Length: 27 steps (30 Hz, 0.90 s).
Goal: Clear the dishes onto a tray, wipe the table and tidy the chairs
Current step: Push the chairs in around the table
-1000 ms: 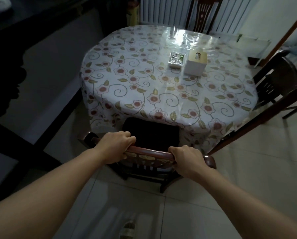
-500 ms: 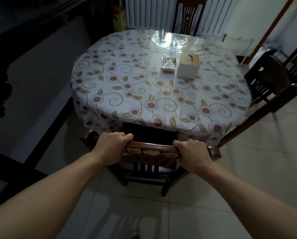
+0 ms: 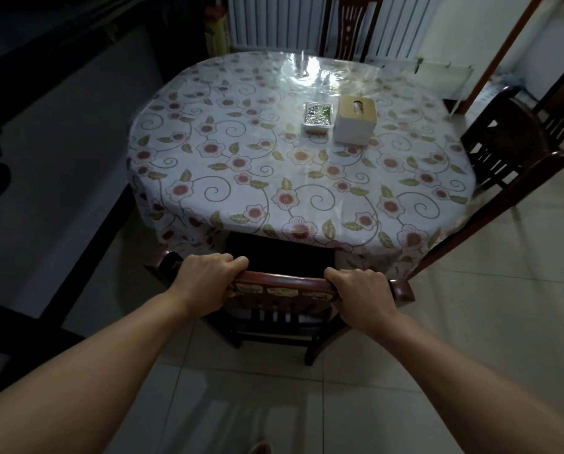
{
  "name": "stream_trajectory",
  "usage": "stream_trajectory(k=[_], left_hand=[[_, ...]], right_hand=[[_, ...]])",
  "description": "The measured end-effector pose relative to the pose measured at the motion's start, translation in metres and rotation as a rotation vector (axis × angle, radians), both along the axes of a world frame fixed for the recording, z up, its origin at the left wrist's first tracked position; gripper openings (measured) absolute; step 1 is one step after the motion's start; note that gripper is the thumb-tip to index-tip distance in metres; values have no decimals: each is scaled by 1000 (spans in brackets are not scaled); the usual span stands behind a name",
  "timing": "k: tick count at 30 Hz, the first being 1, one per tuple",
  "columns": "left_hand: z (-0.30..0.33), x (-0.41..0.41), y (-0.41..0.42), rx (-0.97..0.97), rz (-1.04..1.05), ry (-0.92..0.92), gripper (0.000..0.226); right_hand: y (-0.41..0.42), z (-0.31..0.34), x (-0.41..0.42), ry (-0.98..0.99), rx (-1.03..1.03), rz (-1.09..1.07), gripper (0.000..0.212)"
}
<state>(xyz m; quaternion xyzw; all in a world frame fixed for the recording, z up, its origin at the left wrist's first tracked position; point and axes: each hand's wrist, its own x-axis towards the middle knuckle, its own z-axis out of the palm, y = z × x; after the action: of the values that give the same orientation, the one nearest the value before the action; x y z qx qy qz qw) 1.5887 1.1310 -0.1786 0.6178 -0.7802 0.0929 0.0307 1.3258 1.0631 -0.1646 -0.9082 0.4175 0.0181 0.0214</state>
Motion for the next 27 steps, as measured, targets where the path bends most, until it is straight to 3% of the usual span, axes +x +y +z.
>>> stream_trajectory(k=[12,16,27], left_hand=[[-6,-6,13,27,80,-34,43],[0,-13,15,141,185,-25,29],[6,-35,24,229,302,-69,29]], right_hand=[[15,-5,0,-13,-37,-8,26],[17,-7,3,77,-116,-23,44],[22,-2,-7,118,-7,-68,46]])
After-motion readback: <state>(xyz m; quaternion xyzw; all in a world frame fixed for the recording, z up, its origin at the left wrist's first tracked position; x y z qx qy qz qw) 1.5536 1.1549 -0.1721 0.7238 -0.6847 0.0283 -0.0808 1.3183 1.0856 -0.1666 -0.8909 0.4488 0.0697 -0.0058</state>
